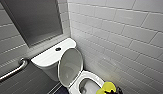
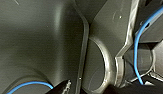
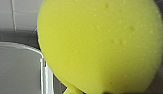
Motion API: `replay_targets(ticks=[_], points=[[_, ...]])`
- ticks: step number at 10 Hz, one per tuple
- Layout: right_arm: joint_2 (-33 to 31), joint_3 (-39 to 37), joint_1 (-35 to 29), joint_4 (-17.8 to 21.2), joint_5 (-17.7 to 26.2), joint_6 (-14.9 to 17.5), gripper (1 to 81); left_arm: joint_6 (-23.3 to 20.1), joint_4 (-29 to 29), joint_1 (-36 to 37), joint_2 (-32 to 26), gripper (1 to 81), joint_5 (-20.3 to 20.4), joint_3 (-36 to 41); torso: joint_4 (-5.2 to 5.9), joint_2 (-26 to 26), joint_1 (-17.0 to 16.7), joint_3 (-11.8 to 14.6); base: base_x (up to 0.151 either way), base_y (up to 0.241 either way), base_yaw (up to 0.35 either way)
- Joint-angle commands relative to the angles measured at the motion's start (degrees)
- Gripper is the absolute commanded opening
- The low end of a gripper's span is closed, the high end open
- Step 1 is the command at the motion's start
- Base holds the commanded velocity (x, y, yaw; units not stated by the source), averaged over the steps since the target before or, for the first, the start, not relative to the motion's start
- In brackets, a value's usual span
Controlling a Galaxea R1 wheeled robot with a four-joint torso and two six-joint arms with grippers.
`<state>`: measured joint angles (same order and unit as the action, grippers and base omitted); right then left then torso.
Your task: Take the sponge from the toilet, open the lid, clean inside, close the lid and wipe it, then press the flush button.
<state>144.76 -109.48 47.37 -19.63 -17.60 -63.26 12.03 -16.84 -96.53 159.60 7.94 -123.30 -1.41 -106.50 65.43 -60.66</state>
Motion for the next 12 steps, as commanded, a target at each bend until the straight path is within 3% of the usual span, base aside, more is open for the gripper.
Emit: replay_targets(ticks=[1,8,10,12], points=[[-5.49,6.46,0.66,-0.76,1.87,-0.11,1.0,-0.34,-0.83,-1.69,0.37,81.1,-3.81,1.04,0.00,0.00,0.00,0.00,0.000,0.000,0.000],[-23.35,28.45,4.98,-2.42,2.04,0.33,1.0,-0.61,-0.83,-0.91,2.22,81.1,-3.72,-0.28,0.00,0.00,0.00,0.02,0.000,0.000,0.000],[-23.01,28.29,2.61,-5.49,3.09,0.33,1.0,-0.61,-0.83,-0.73,2.31,81.1,-3.72,-0.28,0.00,0.00,0.00,0.02,0.000,0.000,0.000],[-20.73,27.40,-4.15,-8.31,9.82,0.24,1.0,-0.61,-0.83,-0.56,2.13,81.1,-3.72,-0.28,0.00,0.00,0.00,0.02,0.000,0.000,0.000]])
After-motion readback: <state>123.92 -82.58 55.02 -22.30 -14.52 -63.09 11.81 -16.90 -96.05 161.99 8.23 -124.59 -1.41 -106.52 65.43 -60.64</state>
